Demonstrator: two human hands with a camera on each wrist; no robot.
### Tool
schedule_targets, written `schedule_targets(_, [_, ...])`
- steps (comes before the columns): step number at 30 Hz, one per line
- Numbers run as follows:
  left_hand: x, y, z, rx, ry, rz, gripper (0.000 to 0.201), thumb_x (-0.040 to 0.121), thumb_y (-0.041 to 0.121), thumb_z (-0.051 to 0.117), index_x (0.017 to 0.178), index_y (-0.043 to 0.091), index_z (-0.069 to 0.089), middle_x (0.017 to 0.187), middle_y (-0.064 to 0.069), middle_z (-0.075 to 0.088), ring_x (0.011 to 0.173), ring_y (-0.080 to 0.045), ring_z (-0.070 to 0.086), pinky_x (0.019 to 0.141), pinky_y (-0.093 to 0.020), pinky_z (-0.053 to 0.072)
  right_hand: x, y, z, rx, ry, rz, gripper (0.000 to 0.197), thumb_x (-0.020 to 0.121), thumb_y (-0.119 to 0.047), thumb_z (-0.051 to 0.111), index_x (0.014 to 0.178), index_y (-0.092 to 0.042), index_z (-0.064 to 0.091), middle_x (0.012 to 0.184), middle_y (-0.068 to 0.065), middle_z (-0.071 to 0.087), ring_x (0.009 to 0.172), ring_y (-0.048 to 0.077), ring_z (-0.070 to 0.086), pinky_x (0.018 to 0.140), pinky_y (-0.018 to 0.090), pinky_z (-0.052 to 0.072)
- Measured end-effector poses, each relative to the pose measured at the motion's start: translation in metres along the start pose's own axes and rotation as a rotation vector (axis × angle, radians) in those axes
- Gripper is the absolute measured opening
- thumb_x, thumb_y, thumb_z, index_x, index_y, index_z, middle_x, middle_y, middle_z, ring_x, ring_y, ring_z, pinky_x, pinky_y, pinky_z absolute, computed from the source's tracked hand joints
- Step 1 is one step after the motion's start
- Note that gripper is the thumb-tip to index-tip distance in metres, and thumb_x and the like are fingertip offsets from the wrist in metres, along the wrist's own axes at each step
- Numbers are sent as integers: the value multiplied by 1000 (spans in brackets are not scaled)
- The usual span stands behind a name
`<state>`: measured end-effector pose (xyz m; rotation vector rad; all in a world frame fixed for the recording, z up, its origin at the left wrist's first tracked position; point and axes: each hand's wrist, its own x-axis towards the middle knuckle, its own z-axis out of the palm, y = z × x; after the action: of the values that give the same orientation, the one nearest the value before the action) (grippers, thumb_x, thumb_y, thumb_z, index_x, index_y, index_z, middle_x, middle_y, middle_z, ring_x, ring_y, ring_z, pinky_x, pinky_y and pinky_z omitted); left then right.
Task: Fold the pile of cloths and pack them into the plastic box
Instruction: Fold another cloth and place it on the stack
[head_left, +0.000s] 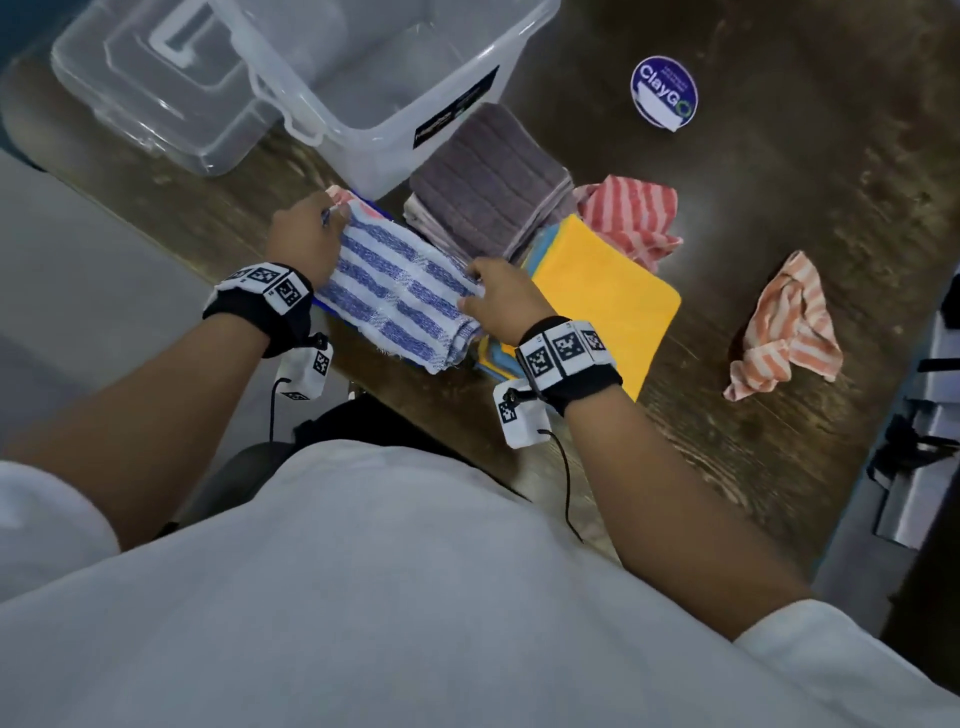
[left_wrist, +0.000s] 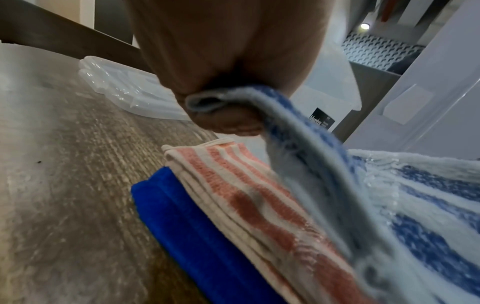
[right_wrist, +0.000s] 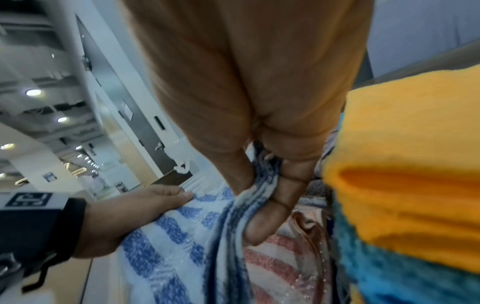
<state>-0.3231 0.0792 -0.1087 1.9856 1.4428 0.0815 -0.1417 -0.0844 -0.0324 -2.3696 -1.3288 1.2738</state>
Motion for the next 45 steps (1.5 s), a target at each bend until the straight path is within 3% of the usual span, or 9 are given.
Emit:
schedule_targets(6, [15, -11, -3, 15, 25, -23, 49, 106, 48, 34, 118, 4, 53, 106, -31, 63, 96, -51, 59, 74, -48, 44, 27, -20, 21, -100, 29, 105, 30, 101, -2, 50, 131, 0, 52, 126, 23, 57, 112, 37, 56, 88, 42, 50])
schedule_targets(9, [23, -14, 2, -2, -18, 3, 49, 106, 50, 33, 121, 7, 52, 106, -29, 64, 95, -50, 60, 78, -51, 48, 37, -24, 25, -170, 39, 146, 23, 98, 6, 43, 119, 3, 54, 116, 24, 60, 98, 38, 60, 71, 38, 41])
schedule_targets(14, [40, -17, 10, -5, -133, 35, 46, 107, 46, 30, 128, 8, 45, 109, -32, 62, 95, -50, 60, 74, -45, 43, 57, -20, 34, -185, 2, 269, 27, 98, 6, 47, 124, 5, 54, 103, 20, 61, 94, 37, 63, 69, 36, 42])
schedule_targets(18, [43, -21, 14, 67, -94, 22, 47, 108, 45, 28, 131, 5, 40, 107, -35, 60, 94, -51, 58, 73, -47, 41, 64, -17, 41, -185, 25, 335, 38, 99, 4, 47, 136, 4, 41, 127, 27, 58, 111, 42, 62, 76, 43, 46])
schedule_targets(25, [38, -33, 27, 78, -18, -19, 44, 107, 44, 32, 124, 4, 41, 106, -31, 63, 91, -51, 59, 69, -45, 37, 64, -23, 50, -198, 125, 368, 41, 97, 0, 51, 136, -1, 36, 138, 27, 46, 119, 41, 57, 87, 43, 49])
schedule_targets(30, [37, -28, 21, 192, 201, 278, 33, 100, 27, 44, 116, -1, 49, 120, -26, 52, 105, -42, 51, 90, -49, 39, 51, -30, 52, -362, 291, 143, 56, 87, -8, 64, 137, -1, 39, 136, 21, 42, 123, 38, 45, 96, 45, 45])
schedule_targets(34, [33, -36, 36, 367, -59, 634, 53, 102, 42, 34, 140, 6, 44, 149, -24, 37, 140, -40, 34, 117, -54, 24, 61, -35, 74, -346, 169, -141, 55, 95, -15, 62, 143, -3, 38, 153, 24, 29, 138, 41, 34, 112, 47, 36])
schedule_targets(38, [31, -50, 55, 592, -195, 566, 81, 96, 66, 16, 161, 18, 8, 167, -17, 3, 155, -32, 2, 123, -48, -3, 78, -11, 95, -337, -68, -103, 79, 104, -24, 53, 160, -8, -1, 167, 14, -12, 155, 32, -7, 123, 48, 16])
schedule_targets(45, [31, -47, 60, 648, -190, 499, 84, 94, 69, 12, 161, 19, 4, 168, -14, 2, 155, -30, 2, 123, -52, 1, 87, 6, 112, -337, 2, -111, 87, 102, -12, 53, 159, -12, -13, 165, 8, -24, 154, 29, -16, 122, 47, 17])
